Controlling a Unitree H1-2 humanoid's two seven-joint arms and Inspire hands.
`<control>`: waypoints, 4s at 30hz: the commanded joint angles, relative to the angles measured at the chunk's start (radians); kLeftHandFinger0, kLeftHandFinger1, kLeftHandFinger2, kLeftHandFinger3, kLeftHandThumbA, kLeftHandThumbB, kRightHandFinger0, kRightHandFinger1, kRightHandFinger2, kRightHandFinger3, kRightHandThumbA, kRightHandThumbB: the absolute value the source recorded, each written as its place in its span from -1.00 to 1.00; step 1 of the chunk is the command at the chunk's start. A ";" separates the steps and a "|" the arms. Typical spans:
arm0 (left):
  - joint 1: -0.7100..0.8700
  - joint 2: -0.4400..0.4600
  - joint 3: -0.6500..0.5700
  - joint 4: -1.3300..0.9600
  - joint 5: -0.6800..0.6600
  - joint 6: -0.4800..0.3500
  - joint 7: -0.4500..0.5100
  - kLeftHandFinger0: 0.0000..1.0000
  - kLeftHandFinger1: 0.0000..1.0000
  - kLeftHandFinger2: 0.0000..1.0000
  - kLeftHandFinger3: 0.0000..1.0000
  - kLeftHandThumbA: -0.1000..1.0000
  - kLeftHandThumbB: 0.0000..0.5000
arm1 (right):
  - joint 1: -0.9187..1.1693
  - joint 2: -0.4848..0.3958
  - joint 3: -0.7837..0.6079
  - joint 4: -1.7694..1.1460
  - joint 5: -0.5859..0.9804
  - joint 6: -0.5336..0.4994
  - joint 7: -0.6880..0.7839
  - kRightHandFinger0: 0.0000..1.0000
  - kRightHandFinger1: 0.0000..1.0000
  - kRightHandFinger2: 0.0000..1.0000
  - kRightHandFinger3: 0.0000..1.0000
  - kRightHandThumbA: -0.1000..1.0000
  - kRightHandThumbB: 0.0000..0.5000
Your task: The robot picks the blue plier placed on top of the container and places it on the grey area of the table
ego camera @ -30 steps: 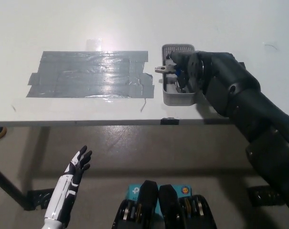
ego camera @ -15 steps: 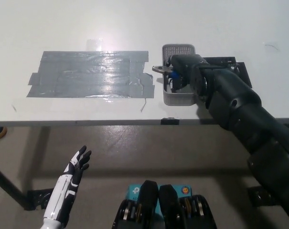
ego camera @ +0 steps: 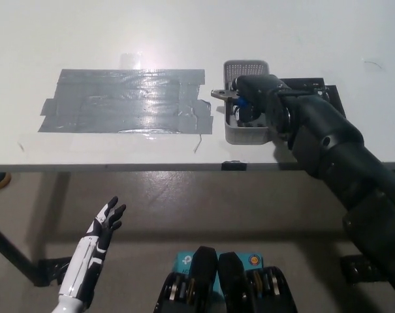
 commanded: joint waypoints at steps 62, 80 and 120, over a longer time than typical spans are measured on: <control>-0.040 0.008 -0.045 -0.051 0.018 -0.010 -0.033 1.00 1.00 1.00 1.00 1.00 -0.99 | -0.162 0.289 0.033 0.109 -0.075 -0.045 -0.153 1.00 1.00 1.00 1.00 0.38 0.90; -0.057 0.005 -0.044 -0.044 0.019 -0.003 -0.030 1.00 1.00 1.00 1.00 1.00 -1.00 | -0.295 0.136 0.004 0.027 -0.084 -0.189 -0.515 1.00 1.00 1.00 1.00 1.00 0.66; -0.308 -0.014 0.024 0.093 -0.009 0.012 0.021 1.00 1.00 1.00 1.00 1.00 -1.00 | 0.852 -0.386 -0.763 -2.020 0.579 -0.135 -0.346 1.00 1.00 1.00 1.00 1.00 0.19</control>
